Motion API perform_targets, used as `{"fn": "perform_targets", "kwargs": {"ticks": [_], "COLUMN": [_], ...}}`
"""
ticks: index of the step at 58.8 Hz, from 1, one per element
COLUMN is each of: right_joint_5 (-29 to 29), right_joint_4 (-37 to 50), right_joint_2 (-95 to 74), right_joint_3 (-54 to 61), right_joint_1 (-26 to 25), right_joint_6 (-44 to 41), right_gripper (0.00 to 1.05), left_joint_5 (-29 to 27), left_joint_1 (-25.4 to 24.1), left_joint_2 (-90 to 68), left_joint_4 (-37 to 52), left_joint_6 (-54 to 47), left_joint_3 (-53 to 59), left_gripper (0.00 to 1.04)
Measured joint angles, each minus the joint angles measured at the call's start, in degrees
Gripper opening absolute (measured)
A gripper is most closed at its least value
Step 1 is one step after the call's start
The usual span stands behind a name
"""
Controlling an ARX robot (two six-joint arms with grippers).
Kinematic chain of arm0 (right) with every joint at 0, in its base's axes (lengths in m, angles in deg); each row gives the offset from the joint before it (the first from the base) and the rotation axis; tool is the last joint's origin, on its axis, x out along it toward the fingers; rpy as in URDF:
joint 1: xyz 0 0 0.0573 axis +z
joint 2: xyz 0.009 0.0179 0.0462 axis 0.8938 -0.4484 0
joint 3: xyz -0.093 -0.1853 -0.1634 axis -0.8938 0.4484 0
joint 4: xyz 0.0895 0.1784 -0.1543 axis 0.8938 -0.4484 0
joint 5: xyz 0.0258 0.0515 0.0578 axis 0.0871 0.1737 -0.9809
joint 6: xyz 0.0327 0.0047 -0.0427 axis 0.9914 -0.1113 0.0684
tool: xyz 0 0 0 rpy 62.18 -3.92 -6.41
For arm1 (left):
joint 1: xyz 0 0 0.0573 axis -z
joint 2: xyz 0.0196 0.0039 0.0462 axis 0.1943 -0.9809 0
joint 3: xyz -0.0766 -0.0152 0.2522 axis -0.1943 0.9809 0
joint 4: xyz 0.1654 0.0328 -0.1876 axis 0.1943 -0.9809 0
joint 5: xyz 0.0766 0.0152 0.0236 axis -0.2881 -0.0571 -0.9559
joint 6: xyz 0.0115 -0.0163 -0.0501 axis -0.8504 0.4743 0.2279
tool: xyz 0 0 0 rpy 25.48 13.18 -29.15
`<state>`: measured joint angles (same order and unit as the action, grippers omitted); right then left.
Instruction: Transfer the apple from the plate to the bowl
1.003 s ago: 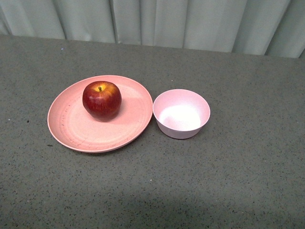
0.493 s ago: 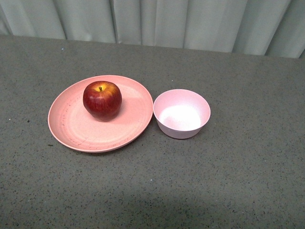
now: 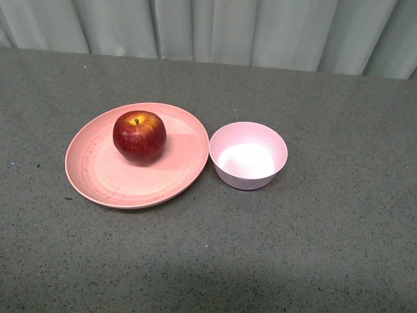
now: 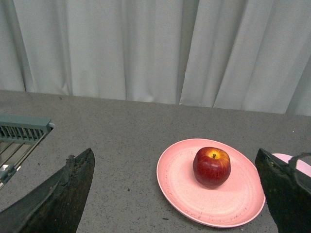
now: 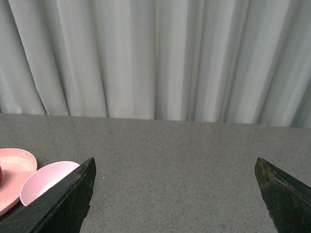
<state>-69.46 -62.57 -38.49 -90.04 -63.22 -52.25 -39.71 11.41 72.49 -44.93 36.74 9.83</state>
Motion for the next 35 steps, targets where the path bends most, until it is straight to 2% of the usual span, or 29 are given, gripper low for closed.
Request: {"fn": "perform_targets", "kwargs": {"ticks": [3,6,16,19,22,35], "right_joint_5": [0.0,0.0,0.0,0.0,0.0,0.0], "right_joint_4": [0.0,0.0,0.0,0.0,0.0,0.0], "right_joint_2": [0.0,0.0,0.0,0.0,0.0,0.0], "right_joint_3": [0.0,0.0,0.0,0.0,0.0,0.0], "right_joint_1": [0.0,0.0,0.0,0.0,0.0,0.0], "right_joint_6": [0.0,0.0,0.0,0.0,0.0,0.0], "right_gripper": [0.95,0.95,0.95,0.95,0.95,0.95], "left_joint_5": [-4.5,-7.0,-5.4,-4.1,-3.3,0.1], "left_joint_1": [1.3,1.8,1.7,1.8,2.2,4.7], "left_joint_2": [-2.7,-8.7,-30.3,-41.3,-48.9,-74.4], "left_joint_4": [-3.3,-1.4,16.3,24.5,29.2,36.2], "left_joint_6": [1.0,1.8,3.5,4.2,4.3,5.1], "left_joint_3": [-1.1,-1.6,-3.6,-6.4,-8.8,-19.4], "left_gripper": [0.98,0.98,0.98,0.98,0.98,0.98]}}
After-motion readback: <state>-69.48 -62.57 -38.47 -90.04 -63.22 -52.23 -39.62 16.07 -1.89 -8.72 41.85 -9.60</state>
